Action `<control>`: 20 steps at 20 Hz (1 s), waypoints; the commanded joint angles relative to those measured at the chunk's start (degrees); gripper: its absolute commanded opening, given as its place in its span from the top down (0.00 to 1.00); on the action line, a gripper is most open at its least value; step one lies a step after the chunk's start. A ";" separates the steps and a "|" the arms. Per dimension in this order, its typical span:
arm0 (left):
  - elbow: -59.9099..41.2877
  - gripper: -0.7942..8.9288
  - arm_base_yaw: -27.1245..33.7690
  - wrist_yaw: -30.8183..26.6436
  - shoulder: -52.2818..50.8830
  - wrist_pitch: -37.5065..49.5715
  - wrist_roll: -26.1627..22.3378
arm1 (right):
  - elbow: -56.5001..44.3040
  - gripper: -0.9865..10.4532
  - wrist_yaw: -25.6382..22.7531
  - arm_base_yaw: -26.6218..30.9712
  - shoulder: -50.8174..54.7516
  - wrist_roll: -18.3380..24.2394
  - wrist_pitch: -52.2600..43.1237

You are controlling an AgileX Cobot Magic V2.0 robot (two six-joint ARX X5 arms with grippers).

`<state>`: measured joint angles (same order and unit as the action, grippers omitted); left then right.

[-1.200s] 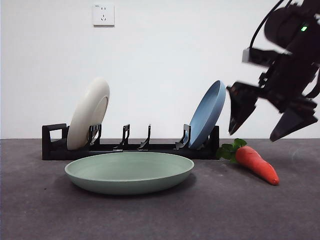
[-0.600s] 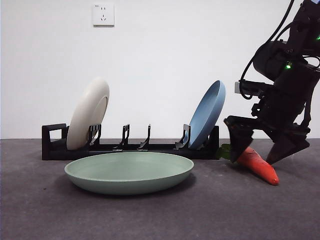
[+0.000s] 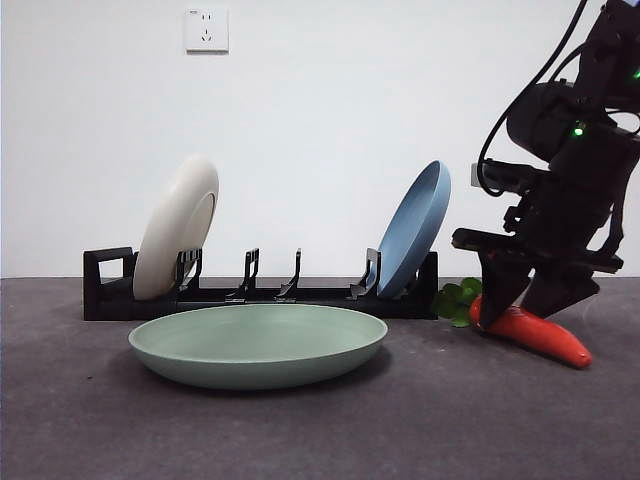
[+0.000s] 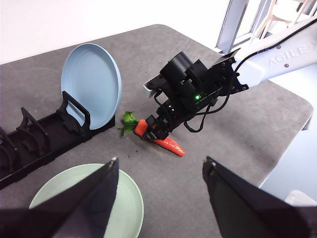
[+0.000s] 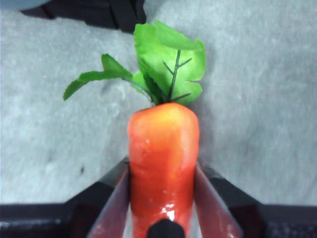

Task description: Take the green plate from the plate rack,put the plate on the table,take the carrot from the table,put the carrot in the plate

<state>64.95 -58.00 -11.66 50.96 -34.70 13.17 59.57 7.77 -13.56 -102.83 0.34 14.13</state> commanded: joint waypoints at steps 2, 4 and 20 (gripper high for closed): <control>0.04 0.62 -0.15 -0.15 -0.13 -0.17 0.33 | -0.04 0.92 1.31 -1.88 4.96 -0.92 3.34; 0.04 0.62 -0.15 -0.17 -0.13 -0.22 0.31 | -0.04 0.92 1.31 -4.66 9.33 -1.33 4.26; 0.04 0.62 -0.15 -0.15 -0.13 -4.66 -1.36 | 5.16 0.93 -0.83 -29.00 -5.20 -12.44 -16.72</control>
<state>64.95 -58.00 -11.81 50.94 -39.51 12.47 64.16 7.20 -42.33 -107.90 -11.40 -2.04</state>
